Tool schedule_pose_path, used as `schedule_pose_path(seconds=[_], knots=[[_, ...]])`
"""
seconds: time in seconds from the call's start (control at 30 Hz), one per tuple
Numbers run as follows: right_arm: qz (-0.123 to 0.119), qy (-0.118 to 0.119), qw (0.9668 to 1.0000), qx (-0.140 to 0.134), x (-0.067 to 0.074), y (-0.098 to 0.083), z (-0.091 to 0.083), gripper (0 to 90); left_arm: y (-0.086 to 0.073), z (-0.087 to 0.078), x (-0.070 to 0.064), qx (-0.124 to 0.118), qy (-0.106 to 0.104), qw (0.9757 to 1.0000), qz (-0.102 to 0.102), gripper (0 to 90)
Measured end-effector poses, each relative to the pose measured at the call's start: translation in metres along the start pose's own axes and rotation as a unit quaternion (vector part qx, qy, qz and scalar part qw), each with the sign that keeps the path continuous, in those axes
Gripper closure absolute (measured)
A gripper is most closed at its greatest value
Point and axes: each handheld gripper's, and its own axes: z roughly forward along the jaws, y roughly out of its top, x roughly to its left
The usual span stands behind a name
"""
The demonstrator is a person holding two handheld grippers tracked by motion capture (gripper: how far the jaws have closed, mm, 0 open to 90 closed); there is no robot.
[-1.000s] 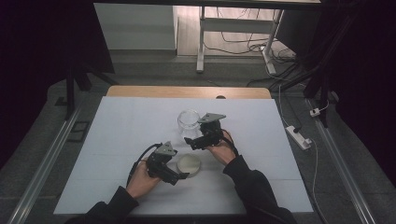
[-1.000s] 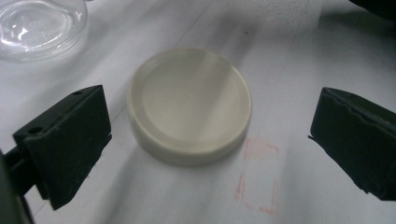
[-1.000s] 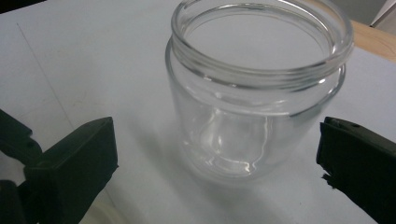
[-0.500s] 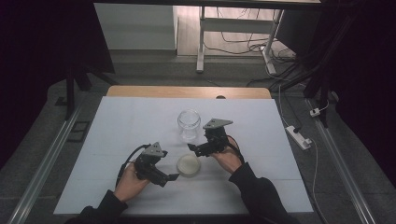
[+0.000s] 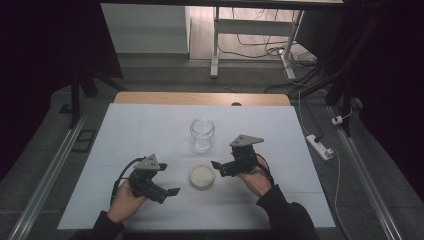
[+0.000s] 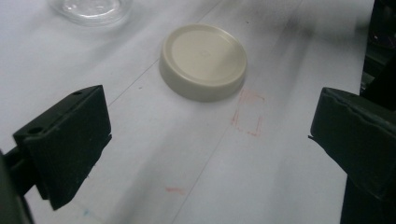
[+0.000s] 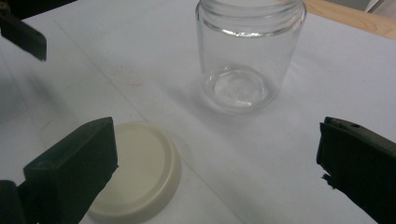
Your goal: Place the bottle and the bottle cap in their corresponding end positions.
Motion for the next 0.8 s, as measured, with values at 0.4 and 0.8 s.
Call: schedule_pose_path(seconds=[0.4, 0.8], knots=[[0.007, -0.009, 0.9999, 0.007, 0.005, -0.025, -0.034, 0.0, -0.026, -0.039, 0.003, -0.032, 0.024, 0.9985, -0.036, 0.0], [0.025, -0.034, 0.9991, -0.006, 0.006, -0.052, -0.072, 0.0, -0.053, -0.071, 0.004, -0.057, 0.044, 0.995, -0.069, 0.0]])
